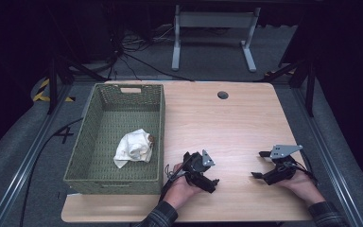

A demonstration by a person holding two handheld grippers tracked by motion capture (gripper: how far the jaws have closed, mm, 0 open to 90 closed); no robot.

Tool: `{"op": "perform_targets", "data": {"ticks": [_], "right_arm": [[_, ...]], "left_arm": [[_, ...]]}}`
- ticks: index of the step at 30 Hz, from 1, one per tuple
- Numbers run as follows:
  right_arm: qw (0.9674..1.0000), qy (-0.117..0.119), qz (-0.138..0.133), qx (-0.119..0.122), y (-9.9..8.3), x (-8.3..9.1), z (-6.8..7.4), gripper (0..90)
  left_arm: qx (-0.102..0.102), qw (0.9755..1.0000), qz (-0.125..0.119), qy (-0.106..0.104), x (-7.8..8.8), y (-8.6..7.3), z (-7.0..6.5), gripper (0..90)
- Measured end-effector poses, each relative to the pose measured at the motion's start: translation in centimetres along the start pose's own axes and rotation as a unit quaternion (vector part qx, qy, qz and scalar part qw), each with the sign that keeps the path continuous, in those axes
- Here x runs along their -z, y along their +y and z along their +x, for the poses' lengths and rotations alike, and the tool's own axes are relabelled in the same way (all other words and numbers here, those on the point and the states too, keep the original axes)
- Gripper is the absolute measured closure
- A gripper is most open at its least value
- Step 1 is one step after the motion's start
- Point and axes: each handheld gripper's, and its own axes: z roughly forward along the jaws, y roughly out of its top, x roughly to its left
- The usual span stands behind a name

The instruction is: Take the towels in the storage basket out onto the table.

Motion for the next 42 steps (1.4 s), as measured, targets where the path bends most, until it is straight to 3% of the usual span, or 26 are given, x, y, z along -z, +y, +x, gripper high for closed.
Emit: {"op": "perform_targets", "data": {"ticks": [13, 19, 23, 37, 42], "right_arm": [[1.0, -0.002, 0.0, -0.002, -0.1, 0.1, 0.0, 7.8], [1.0, 0.0, 0.001, -0.002, -0.1, 0.1, 0.0, 7.7], [1.0, -0.001, 0.001, -0.001, -0.1, 0.1, 0.0, 7.7], [1.0, -0.001, 0.001, -0.001, -0.1, 0.1, 0.0, 7.7], [1.0, -0.001, 0.001, -0.001, -0.1, 0.1, 0.0, 7.7]], "left_arm": [[0.002, 1.0, 0.006, -0.001, 0.1, 0.1, 0.0, 0.3], [0.011, 0.9998, 0.014, -0.011, 0.5, 0.2, 0.2, 0.5], [0.011, 0.9999, 0.007, -0.004, 1.3, 0.4, 0.4, 0.5], [0.017, 0.9994, 0.021, 0.022, 2.4, 0.6, 0.9, 0.9], [0.023, 0.9992, 0.026, 0.019, 3.0, 0.9, 0.9, 1.3]]}}
